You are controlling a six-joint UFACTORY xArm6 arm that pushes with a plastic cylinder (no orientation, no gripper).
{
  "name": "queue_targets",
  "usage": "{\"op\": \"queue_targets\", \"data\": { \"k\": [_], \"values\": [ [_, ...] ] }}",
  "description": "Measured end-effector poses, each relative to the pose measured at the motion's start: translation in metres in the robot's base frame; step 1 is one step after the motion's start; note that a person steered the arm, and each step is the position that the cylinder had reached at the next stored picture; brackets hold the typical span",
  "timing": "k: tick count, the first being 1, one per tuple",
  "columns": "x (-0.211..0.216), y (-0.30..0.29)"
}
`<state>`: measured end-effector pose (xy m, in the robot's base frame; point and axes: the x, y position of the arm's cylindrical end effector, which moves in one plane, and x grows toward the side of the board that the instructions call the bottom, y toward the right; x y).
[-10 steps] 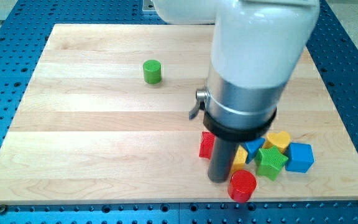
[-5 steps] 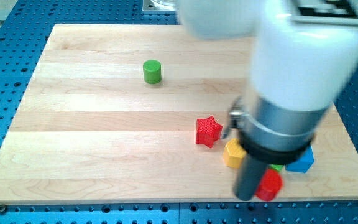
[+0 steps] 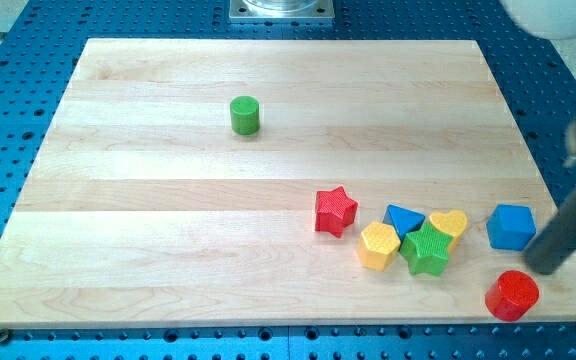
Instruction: Move the red circle to the bottom right of the green star
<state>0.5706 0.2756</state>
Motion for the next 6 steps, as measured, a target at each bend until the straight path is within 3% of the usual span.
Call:
{"op": "queue_targets", "data": {
  "k": [1, 3, 4, 6],
  "values": [
    [0.041, 0.002],
    [0.047, -0.030],
    [0.039, -0.087],
    [-0.034, -0.159]
  ]
}}
